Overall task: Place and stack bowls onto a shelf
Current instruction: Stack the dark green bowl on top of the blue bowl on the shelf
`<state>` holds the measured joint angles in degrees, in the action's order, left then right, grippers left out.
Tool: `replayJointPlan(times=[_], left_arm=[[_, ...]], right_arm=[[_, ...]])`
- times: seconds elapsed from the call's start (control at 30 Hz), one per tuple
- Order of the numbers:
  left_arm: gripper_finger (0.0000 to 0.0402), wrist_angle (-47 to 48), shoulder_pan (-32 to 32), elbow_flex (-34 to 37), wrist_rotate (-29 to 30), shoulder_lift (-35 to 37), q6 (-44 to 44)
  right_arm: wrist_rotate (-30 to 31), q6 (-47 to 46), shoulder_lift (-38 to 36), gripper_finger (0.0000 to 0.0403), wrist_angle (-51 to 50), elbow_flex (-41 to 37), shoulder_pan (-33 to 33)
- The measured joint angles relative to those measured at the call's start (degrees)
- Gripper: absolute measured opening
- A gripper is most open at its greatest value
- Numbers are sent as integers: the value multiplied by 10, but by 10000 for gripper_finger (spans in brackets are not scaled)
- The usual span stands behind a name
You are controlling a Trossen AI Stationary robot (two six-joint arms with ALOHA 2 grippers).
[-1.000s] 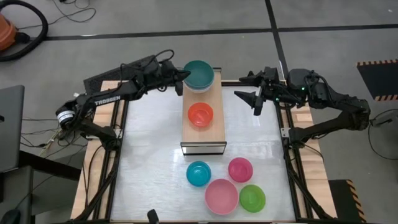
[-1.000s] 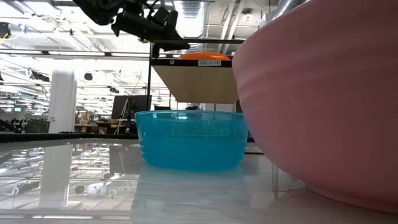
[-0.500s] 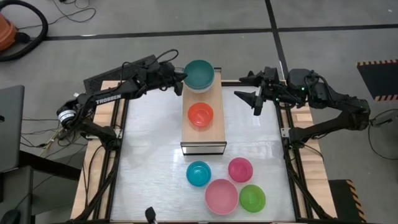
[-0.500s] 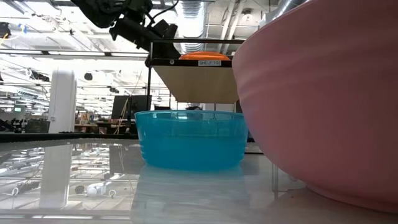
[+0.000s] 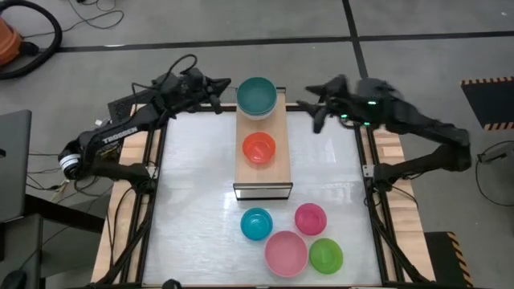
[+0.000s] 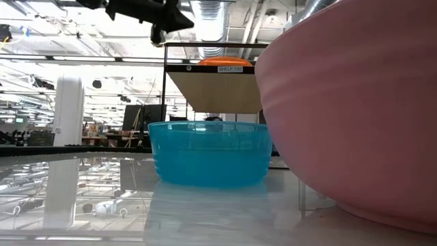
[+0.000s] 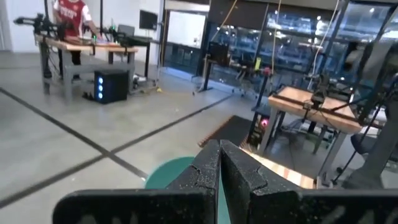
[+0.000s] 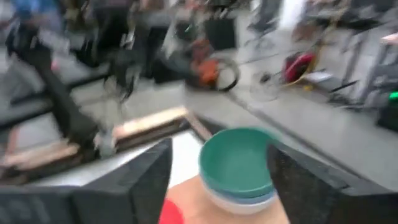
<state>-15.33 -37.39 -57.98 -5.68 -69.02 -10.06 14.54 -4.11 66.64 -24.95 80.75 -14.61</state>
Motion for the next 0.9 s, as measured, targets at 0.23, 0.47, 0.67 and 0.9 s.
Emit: replayJointPlan(times=[0.23, 0.47, 0.67, 0.9], left_arm=[[0, 28, 0, 0, 1, 23, 2], [0, 49, 0, 0, 1, 24, 4], [0, 49, 0, 0, 3, 24, 8], [0, 58, 0, 0, 4, 24, 7]], right_arm=[[-91, 44, 106, 93, 65, -2, -84], [-151, 57, 136, 29, 145, -62, -172], [-233, 22, 154, 18, 204, -113, -214], [-237, 22, 197, 22, 247, -114, -198]])
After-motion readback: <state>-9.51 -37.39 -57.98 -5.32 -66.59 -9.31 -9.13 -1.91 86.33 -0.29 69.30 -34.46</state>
